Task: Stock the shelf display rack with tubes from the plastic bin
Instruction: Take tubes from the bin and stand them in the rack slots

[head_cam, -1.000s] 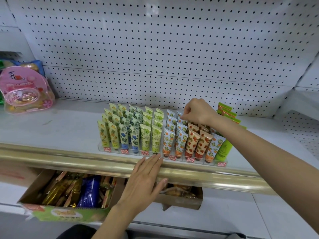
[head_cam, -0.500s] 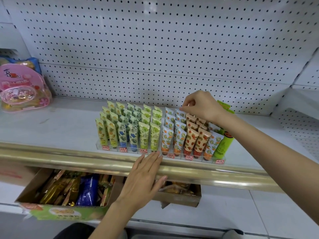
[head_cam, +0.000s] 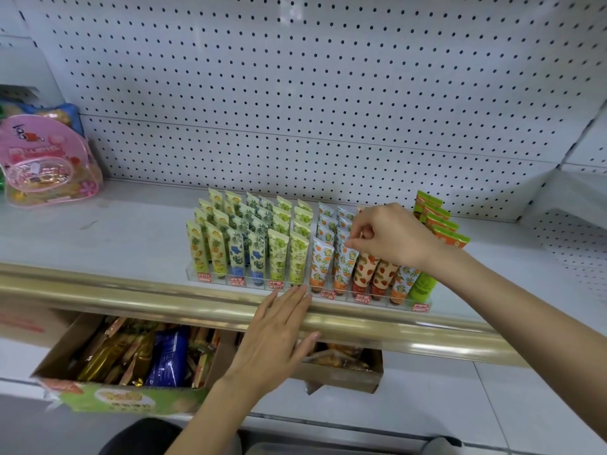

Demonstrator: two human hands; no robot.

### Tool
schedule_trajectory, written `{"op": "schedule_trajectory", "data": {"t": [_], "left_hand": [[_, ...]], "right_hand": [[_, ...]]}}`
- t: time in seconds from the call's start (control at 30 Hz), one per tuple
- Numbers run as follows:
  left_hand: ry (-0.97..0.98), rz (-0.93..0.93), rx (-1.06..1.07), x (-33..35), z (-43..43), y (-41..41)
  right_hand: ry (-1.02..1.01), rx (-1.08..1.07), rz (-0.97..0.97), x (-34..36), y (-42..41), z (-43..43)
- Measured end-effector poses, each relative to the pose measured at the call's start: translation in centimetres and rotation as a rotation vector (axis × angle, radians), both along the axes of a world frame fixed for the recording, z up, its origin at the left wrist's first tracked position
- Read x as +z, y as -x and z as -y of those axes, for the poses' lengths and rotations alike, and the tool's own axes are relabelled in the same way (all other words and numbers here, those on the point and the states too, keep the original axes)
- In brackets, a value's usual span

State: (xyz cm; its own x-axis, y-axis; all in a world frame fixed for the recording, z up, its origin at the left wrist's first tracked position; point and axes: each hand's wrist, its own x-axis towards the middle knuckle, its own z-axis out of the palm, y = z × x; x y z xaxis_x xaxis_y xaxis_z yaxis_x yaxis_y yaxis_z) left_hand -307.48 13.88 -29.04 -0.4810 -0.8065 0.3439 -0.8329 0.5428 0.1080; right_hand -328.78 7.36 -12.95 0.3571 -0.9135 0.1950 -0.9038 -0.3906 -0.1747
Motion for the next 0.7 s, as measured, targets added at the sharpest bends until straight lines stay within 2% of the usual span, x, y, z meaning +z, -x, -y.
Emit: {"op": "schedule_trajectory", "data": {"t": [0.7], "left_hand": [[0.0, -0.028, -0.005, 0.01, 0.11, -0.05]], "right_hand": [[-0.005, -0.021, 0.004, -0.21, -0.83, 0.02]]}}
